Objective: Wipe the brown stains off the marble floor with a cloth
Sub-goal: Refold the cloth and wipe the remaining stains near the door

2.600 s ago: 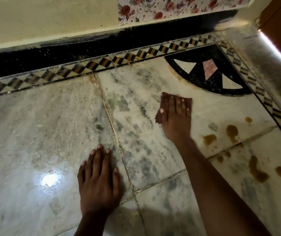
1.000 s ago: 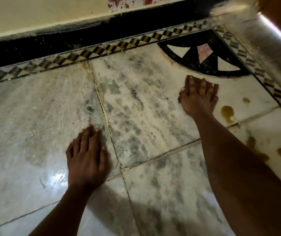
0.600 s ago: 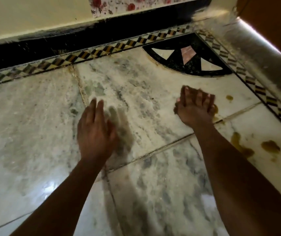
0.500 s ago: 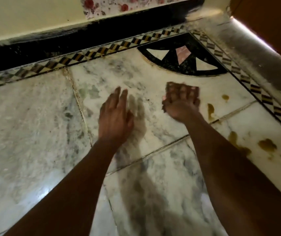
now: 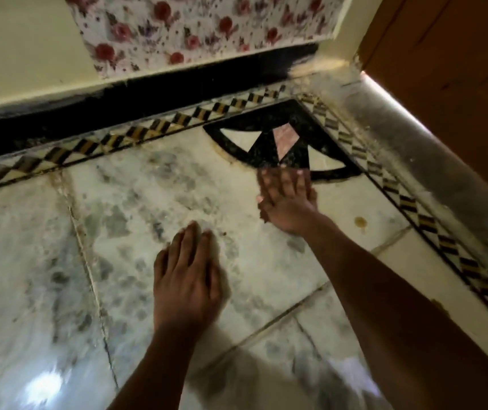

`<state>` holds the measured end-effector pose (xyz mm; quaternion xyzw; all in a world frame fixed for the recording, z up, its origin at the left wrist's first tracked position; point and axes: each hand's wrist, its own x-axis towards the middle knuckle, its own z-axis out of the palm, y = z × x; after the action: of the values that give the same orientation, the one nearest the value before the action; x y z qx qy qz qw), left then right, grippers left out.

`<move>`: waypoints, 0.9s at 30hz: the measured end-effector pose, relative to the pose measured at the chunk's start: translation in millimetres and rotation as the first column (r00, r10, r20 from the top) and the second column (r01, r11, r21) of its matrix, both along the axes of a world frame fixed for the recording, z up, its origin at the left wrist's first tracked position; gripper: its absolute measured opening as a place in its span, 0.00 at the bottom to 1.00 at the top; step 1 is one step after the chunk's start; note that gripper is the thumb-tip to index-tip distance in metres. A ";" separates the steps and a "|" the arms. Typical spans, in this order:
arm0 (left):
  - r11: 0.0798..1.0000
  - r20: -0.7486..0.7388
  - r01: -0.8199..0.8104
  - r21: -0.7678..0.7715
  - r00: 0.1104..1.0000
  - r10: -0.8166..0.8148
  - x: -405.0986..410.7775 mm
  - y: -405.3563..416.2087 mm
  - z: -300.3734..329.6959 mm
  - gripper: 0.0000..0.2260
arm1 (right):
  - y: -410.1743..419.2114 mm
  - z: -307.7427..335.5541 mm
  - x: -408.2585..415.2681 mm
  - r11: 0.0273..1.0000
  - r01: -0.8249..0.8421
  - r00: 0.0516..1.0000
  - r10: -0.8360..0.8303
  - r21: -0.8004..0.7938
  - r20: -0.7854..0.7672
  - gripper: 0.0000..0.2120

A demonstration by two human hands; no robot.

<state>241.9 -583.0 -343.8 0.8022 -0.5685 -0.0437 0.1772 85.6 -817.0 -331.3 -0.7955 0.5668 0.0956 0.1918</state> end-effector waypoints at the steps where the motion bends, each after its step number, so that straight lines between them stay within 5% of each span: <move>1: 1.000 0.004 -0.003 -0.013 1.000 0.003 -0.9 0.9 -1.4 0.29 | 12.6 -4.4 -8.5 0.988 -0.145 0.989 0.143 -0.046 -0.036 0.30; 3: 0.999 0.013 -0.012 -0.030 1.000 0.012 0.1 -1.5 -1.6 0.29 | 45.1 -4.8 -35.2 0.935 -0.331 0.944 0.326 -0.127 -0.062 0.32; 5: 0.999 0.035 -0.011 -0.045 0.999 0.012 -0.2 -2.4 -3.3 0.29 | 54.4 -2.6 -64.4 0.959 -0.262 0.965 0.260 -0.111 -0.026 0.30; 7: 0.999 0.046 -0.009 -0.041 0.999 0.011 -0.1 -3.4 -5.2 0.30 | 33.6 0.6 -66.4 0.994 -0.005 1.000 0.004 -0.108 -0.015 0.32; 9: 0.999 0.040 -0.011 -0.036 0.999 0.013 -0.6 -2.1 -5.3 0.30 | -2.0 -0.9 -41.6 0.935 0.323 0.946 -0.321 -0.146 0.038 0.32; 11: 1.000 0.032 -0.015 -0.020 0.999 0.015 -0.4 -2.8 -7.0 0.30 | -43.4 1.9 -1.4 0.871 0.468 0.884 -0.462 -0.147 0.077 0.32; 13: 1.000 0.038 -0.025 -0.017 0.999 0.025 0.5 -4.9 -9.6 0.29 | -70.0 3.8 42.6 0.943 0.320 0.947 -0.317 -0.088 0.047 0.32; 15: 0.999 0.048 -0.027 -0.025 0.998 0.028 2.1 -4.9 -9.3 0.29 | -64.8 4.5 76.0 0.995 0.001 1.000 0.001 -0.096 0.016 0.31; 18: 0.999 0.036 -0.042 -0.029 0.998 0.043 1.6 -5.8 -6.8 0.28 | -20.1 6.5 76.2 0.902 -0.412 0.908 0.418 -0.127 0.026 0.28; 20: 0.999 0.029 -0.044 -0.019 0.999 0.045 0.5 -5.1 -5.8 0.29 | -6.8 8.9 44.5 0.832 -0.536 0.838 0.545 -0.140 0.027 0.28; 22: 0.999 0.037 -0.040 -0.007 0.998 0.041 1.2 -5.0 -6.8 0.29 | -24.3 5.9 15.6 0.898 -0.411 0.908 0.418 -0.160 0.014 0.29; 24: 0.999 0.046 -0.046 -0.008 0.998 0.047 1.4 -4.8 -7.5 0.29 | -55.1 2.8 7.3 0.980 0.044 0.998 -0.035 -0.193 0.050 0.31; 27: 0.998 0.060 -0.040 -0.051 0.997 0.043 2.4 -4.8 -10.9 0.29 | -102.6 3.5 32.9 0.882 0.463 0.886 -0.458 -0.089 0.078 0.33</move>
<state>244.3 -587.9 -354.6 0.8102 -0.5577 -0.0015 0.1806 118.5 -919.7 -327.8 -0.6494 0.7383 -0.0043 0.1822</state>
